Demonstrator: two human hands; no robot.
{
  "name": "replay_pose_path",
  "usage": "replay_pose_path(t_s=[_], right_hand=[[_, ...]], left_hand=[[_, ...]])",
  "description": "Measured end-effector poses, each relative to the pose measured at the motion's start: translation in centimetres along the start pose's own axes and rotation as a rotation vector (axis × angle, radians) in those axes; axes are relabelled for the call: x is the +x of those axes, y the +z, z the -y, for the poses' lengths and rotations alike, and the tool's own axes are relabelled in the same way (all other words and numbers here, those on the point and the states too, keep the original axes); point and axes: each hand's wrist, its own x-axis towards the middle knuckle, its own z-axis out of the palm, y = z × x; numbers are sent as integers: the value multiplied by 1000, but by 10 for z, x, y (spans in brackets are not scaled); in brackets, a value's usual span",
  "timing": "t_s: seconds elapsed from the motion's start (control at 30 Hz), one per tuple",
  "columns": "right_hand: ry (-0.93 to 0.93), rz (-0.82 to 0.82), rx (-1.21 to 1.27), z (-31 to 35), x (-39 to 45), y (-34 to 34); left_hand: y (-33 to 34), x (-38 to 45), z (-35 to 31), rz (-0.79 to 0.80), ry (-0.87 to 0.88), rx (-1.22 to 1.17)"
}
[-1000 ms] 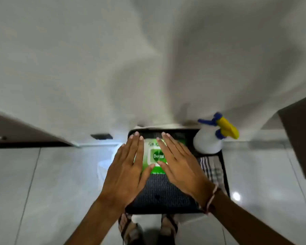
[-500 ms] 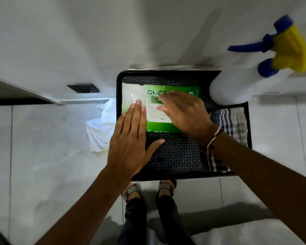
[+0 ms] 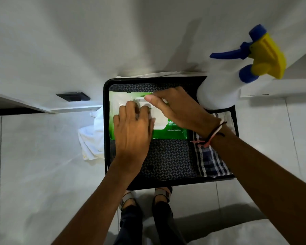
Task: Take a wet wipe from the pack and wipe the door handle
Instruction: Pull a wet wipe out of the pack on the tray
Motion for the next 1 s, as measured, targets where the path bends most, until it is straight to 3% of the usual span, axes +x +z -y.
replay_pose_path(t_s=[0.1,0.23,0.33,0.43,0.57,0.73,0.83,0.9,1.0], right_hand=[[23,-38,10,0,2,4],[-1,-49,28,-1,-4,4],[35,-254,106,2,-16,7],[162,-449,414,18,-29,16],[333,-381,657,37,-43,26],[448,-287,632,46,-60,11],[546,-168,641,58,-69,-4],[649,-83,818,73,-77,-19],[705,-78,1032,100,-88,-50]], left_hand=[[2,1,-3,-3,-81,-285],[-9,-2,5,-83,-386,-873],[-22,-8,11,-70,-569,-1176],[-44,-12,17,7,-657,-1406],[-67,-20,18,142,-657,-1488],[-86,-28,15,295,-748,-1569],[-105,-37,9,299,-777,-1502],[-121,-43,3,282,-761,-1475],[-154,-44,-5,266,-710,-1464]])
